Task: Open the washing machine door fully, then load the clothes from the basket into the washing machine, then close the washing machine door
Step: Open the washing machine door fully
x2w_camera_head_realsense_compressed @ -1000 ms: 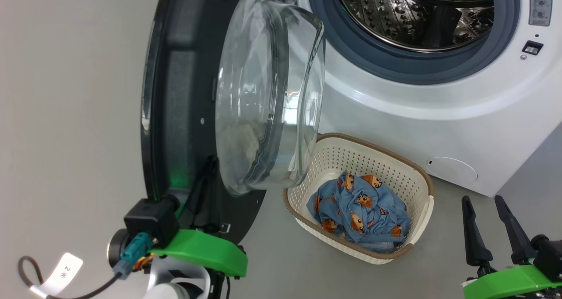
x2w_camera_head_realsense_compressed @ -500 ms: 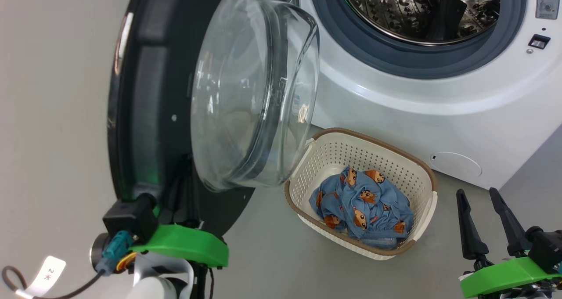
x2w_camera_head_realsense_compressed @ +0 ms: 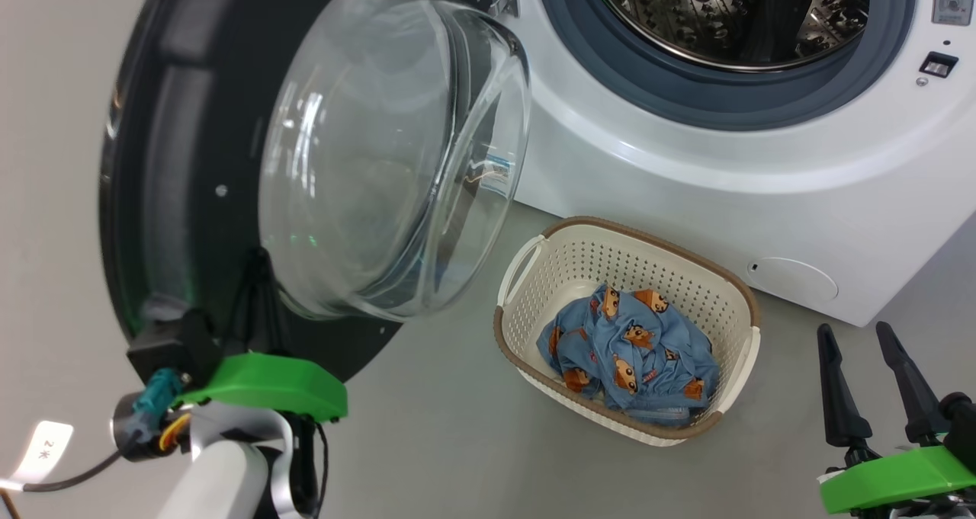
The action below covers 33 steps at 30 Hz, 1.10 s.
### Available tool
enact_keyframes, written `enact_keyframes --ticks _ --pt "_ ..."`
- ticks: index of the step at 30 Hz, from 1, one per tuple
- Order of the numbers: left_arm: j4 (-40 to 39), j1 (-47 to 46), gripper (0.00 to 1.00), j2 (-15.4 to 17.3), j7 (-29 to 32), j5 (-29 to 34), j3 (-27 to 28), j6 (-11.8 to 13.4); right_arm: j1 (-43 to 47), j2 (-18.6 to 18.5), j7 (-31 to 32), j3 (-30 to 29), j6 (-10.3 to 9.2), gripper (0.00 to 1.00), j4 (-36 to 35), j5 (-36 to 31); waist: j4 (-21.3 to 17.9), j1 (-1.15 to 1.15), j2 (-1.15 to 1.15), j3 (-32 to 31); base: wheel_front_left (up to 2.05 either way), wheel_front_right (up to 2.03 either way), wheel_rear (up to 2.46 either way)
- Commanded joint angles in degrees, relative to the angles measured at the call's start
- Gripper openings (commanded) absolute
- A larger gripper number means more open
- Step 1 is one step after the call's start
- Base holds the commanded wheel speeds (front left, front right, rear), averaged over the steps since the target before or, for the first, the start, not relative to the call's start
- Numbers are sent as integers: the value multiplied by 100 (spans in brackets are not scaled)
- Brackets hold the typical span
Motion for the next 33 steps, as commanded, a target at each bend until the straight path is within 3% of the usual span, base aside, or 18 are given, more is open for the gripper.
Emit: enact_keyframes --ticks 1,18,33 --pt "-5 -261 0 190 -87 -22 358 49 34 -63 -27 116 9 100 -171 13 -2 0 0 20 0 0 0" --pt "1278 -1077 0 7 -373 -40 1215 -222 306 -219 -27 -236 9 100 -462 -88 -6 0 0 396 0 0 0" --pt "1621 -1443 0 -331 -378 717 2520 -571 251 -369 -27 -183 9 100 -505 -117 -166 0 0 645 0 0 0"
